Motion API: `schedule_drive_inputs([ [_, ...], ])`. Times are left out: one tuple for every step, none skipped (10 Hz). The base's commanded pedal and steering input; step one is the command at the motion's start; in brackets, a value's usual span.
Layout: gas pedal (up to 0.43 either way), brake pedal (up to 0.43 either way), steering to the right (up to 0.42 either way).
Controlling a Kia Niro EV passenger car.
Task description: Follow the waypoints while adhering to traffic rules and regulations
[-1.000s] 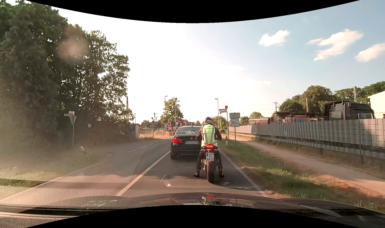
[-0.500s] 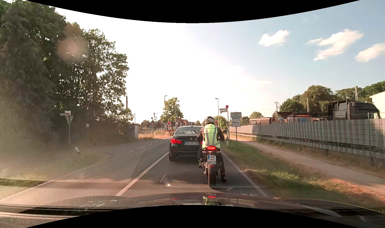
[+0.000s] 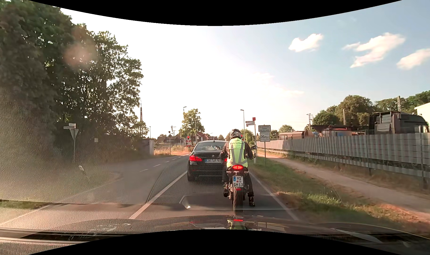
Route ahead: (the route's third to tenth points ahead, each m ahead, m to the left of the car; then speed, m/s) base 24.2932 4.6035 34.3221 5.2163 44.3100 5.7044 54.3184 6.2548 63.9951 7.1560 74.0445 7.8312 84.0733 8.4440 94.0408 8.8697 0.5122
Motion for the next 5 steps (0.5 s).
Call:
schedule_drive_inputs([
  [0.0,0.134,-0.003],
  [0.0,0.134,-0.002],
  [0.0,0.134,-0.002],
  [0.0,0.134,-0.002],
  [0.0,0.134,-0.001],
])
